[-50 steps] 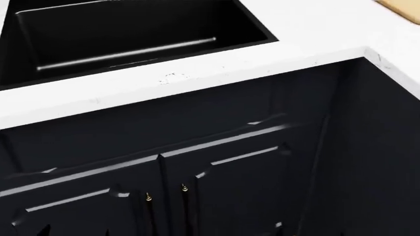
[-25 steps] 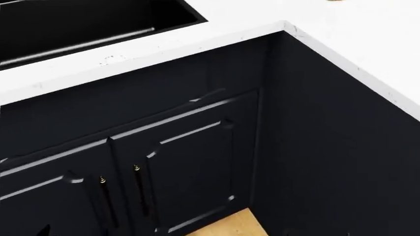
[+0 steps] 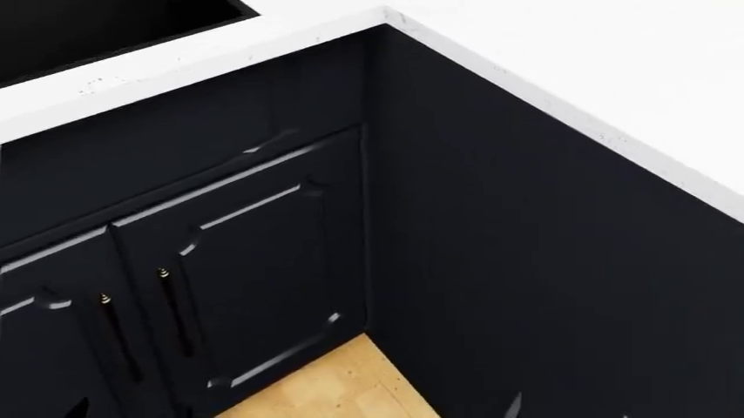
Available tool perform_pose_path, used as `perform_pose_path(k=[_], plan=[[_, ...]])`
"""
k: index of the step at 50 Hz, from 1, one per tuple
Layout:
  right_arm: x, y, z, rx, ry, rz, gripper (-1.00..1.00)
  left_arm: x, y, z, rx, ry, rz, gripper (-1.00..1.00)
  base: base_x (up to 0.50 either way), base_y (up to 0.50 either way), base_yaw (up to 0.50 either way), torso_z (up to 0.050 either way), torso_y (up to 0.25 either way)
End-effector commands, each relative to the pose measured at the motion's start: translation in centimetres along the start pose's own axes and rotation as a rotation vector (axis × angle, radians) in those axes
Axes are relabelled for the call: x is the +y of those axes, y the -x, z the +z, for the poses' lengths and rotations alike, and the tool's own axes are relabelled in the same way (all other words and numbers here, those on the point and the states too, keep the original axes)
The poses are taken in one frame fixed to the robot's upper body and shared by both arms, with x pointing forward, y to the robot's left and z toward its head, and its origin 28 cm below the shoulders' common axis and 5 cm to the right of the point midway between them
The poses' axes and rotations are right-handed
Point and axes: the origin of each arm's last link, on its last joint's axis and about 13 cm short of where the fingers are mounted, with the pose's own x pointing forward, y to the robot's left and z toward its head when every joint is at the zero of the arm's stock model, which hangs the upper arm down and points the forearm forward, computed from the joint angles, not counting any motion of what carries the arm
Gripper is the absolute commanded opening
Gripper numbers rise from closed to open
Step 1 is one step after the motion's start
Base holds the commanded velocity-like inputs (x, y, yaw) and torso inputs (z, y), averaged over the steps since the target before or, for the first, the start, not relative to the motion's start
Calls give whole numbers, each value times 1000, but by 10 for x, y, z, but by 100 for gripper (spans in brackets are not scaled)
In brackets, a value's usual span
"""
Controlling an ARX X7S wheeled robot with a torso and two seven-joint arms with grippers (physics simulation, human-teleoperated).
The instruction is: Place the cherry and the sweet potato on separate cutting boards.
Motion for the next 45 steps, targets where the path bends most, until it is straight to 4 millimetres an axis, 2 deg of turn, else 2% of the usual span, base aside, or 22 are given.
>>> perform_pose_path(k=[1,33,45], plan=[[-1,-1,1,-5,-13,-25,100,0,0,4,-10,64,-10,100,-245,193,-480,0,0],[-3,0,3,-14,-21,-53,100,0,0,4,-15,65,-10,100,-226,217,-479,0,0],[-4,0,4,-20,-32,-72,100,0,0,4,-15,66,-10,100,-257,322,-448,0,0]])
